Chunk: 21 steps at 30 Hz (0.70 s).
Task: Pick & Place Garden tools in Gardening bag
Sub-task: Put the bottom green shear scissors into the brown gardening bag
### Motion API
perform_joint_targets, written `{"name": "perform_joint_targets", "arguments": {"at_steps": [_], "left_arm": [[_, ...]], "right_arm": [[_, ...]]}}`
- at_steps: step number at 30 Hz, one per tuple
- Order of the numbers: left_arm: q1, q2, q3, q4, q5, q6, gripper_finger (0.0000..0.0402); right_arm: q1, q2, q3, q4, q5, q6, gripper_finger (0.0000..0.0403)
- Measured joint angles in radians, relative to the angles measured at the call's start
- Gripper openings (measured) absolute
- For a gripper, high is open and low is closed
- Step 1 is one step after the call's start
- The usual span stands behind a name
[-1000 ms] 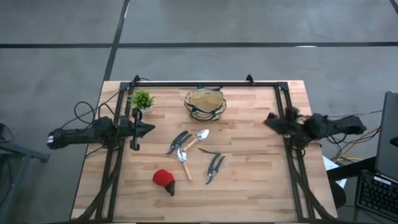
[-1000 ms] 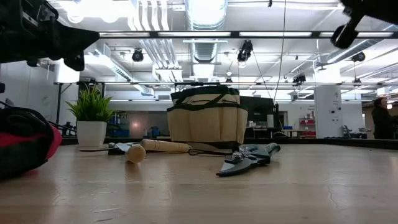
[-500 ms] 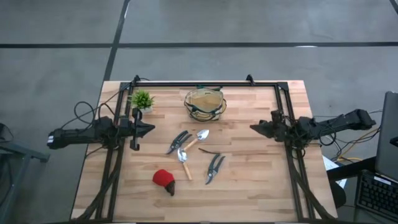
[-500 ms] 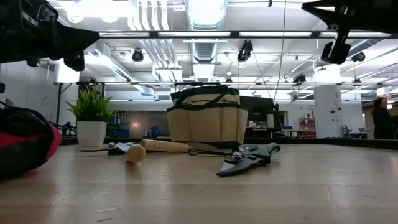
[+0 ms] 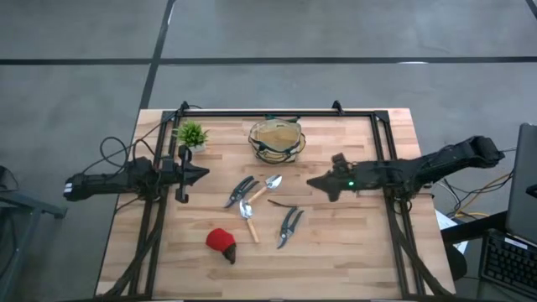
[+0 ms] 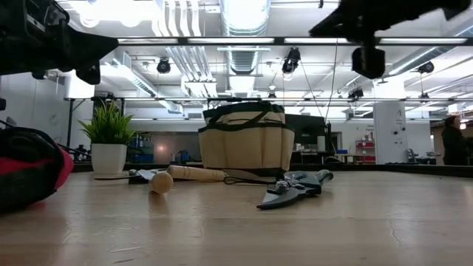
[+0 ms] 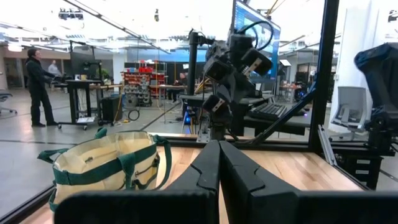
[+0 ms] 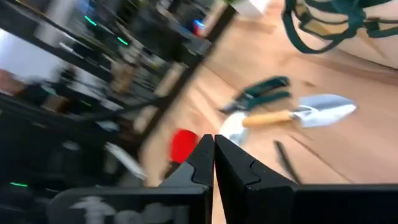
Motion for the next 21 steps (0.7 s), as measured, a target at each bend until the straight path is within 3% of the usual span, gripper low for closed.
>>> {"name": "perform_joint_targets", "arguments": {"at_steps": [8, 14, 21], "left_arm": [[0.0, 0.0, 0.0, 0.001, 0.0, 0.0, 0.001], [0.0, 0.0, 0.0, 0.003, 0.0, 0.0, 0.001], [0.0, 0.0, 0.0, 0.003, 0.0, 0.0, 0.001]], "right_arm": [[-0.023, 0.267, 0.264, -0.301, -0.021, -0.097, 0.0019], [-0.049, 0.474, 0.39, -0.307, -0.083, -0.144, 0.0095], [-0.062, 0.714, 0.599, -0.501, -0.078, -0.303, 0.0178]]}}
